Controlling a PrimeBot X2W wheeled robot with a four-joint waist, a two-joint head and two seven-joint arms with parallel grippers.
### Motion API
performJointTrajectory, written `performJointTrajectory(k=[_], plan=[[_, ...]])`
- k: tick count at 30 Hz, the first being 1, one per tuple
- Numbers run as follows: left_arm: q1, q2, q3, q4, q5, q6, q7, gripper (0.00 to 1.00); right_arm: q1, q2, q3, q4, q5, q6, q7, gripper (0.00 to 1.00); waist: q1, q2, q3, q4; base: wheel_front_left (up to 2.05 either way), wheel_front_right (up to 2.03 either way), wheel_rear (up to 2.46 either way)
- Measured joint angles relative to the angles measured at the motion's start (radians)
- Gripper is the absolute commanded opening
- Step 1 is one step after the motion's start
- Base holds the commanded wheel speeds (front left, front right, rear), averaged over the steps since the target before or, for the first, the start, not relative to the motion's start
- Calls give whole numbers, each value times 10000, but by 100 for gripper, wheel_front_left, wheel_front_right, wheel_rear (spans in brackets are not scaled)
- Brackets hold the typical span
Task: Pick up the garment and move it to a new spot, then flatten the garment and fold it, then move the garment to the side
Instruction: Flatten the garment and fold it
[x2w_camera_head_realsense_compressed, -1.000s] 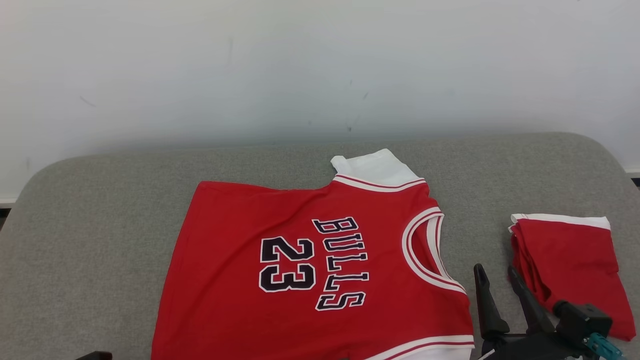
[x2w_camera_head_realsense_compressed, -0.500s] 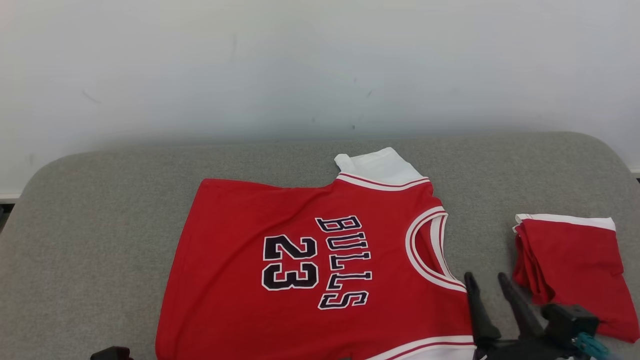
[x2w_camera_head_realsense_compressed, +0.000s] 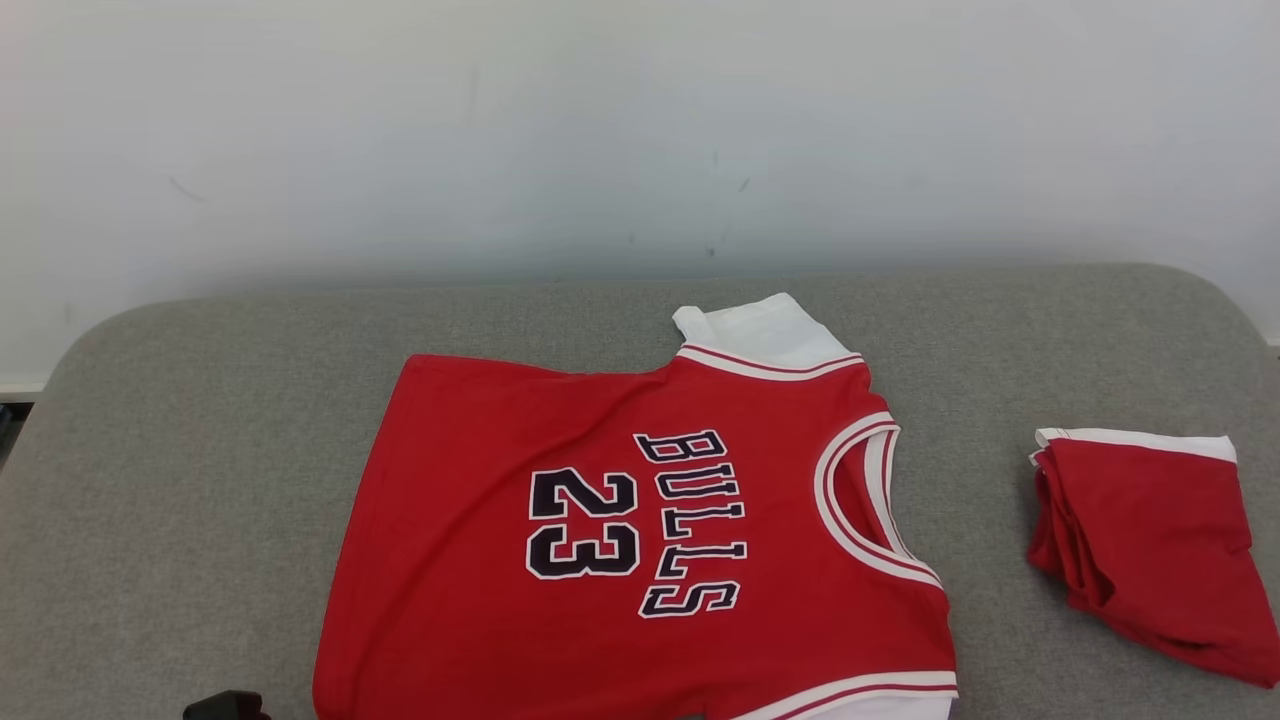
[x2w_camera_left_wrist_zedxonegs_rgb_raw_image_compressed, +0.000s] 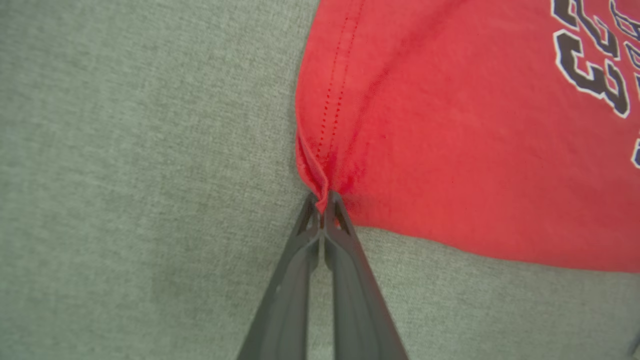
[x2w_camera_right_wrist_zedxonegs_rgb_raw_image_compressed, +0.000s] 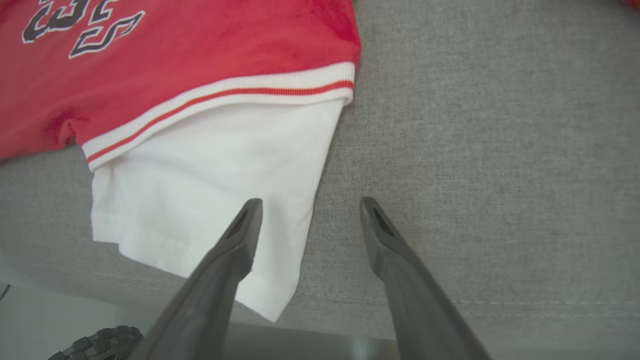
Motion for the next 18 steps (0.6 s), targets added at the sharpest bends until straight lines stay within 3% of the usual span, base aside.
performJointTrajectory(k=[3, 16, 18], plan=[[0, 0, -2, 0, 0, 0, -4, 0, 436, -132, 102, -385, 109, -140, 897, 100, 0, 0, 15, -10, 0, 0, 0], [-9, -13, -23, -6, 15, 2, -79, 0, 388, -59, 184, -821, 221, -625, 2619, 100, 0, 0, 123, -25, 0, 0, 0], [-21, -19, -33, -4, 17, 0, -79, 0, 352, 8, 228, -821, 222, -675, 2849, 93, 0, 0, 131, -7, 0, 0, 0]])
